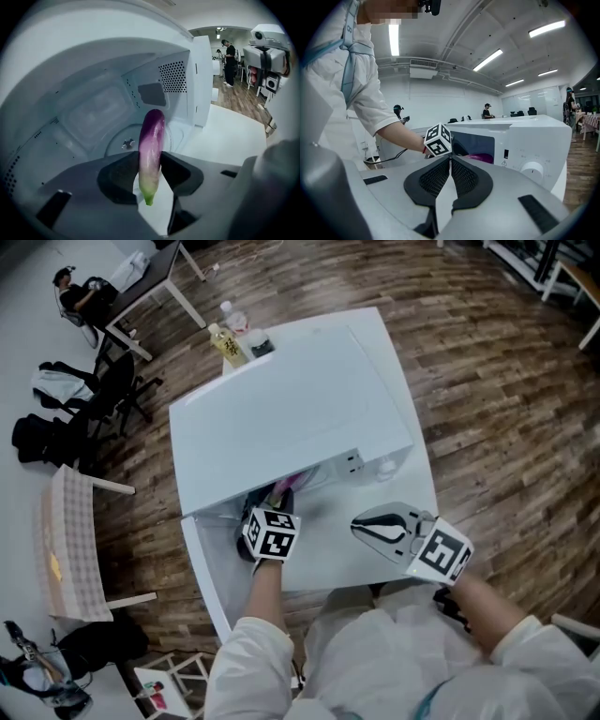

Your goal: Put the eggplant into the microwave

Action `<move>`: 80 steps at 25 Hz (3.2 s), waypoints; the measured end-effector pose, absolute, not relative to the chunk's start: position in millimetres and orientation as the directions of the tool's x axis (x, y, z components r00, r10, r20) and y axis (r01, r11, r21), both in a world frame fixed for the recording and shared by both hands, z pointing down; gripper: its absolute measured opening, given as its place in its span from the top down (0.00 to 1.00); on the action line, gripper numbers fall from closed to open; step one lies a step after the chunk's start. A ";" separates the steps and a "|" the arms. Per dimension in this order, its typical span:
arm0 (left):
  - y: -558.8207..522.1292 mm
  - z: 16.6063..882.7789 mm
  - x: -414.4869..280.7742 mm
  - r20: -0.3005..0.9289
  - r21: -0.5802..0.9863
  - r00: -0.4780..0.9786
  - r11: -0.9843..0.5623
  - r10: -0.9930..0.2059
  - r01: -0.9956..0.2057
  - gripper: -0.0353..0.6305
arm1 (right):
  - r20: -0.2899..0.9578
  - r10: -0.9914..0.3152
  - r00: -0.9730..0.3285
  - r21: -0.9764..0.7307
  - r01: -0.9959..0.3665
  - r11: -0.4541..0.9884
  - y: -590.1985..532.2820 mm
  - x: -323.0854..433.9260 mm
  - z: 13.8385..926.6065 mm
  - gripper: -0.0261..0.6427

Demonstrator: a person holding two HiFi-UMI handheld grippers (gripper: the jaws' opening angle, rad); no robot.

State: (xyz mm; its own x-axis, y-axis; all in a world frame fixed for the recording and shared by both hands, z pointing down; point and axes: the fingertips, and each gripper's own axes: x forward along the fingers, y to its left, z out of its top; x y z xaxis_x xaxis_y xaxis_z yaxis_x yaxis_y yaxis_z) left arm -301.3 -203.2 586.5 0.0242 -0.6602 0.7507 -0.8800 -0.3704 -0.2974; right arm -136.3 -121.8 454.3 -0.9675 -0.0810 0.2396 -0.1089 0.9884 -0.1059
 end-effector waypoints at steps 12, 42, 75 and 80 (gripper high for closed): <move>-226.3 607.1 -307.2 0.766 -0.302 0.020 -0.387 -0.643 -0.871 0.71 | 0.263 -0.127 -0.956 -0.121 -0.163 0.979 -132.5 -118.4 462.9 0.91; -200.6 561.6 -292.3 0.649 -0.283 -0.004 -0.237 -0.761 -0.929 0.63 | 0.251 -0.036 -0.967 -0.098 -0.063 0.993 -130.0 -116.3 452.2 0.91; -133.3 453.1 -143.3 0.236 0.127 0.262 -0.238 -0.936 -0.963 0.94 | 0.206 0.071 -0.976 -0.099 0.052 0.994 -116.6 -73.8 431.9 0.91; -123.9 416.1 -113.7 0.136 0.149 0.322 -0.302 -0.937 -0.942 0.94 | 0.158 0.061 -0.986 -0.107 0.045 0.993 -120.2 -62.5 415.8 0.91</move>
State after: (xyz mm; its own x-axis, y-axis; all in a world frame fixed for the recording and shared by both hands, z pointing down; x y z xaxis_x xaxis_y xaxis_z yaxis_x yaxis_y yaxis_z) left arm -113.7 -123.9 416.1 0.3219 -0.9369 0.1361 -0.9416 -0.3019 0.1491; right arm -62.5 -120.2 415.8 -0.9855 0.0614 0.1579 0.0448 0.9932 -0.1070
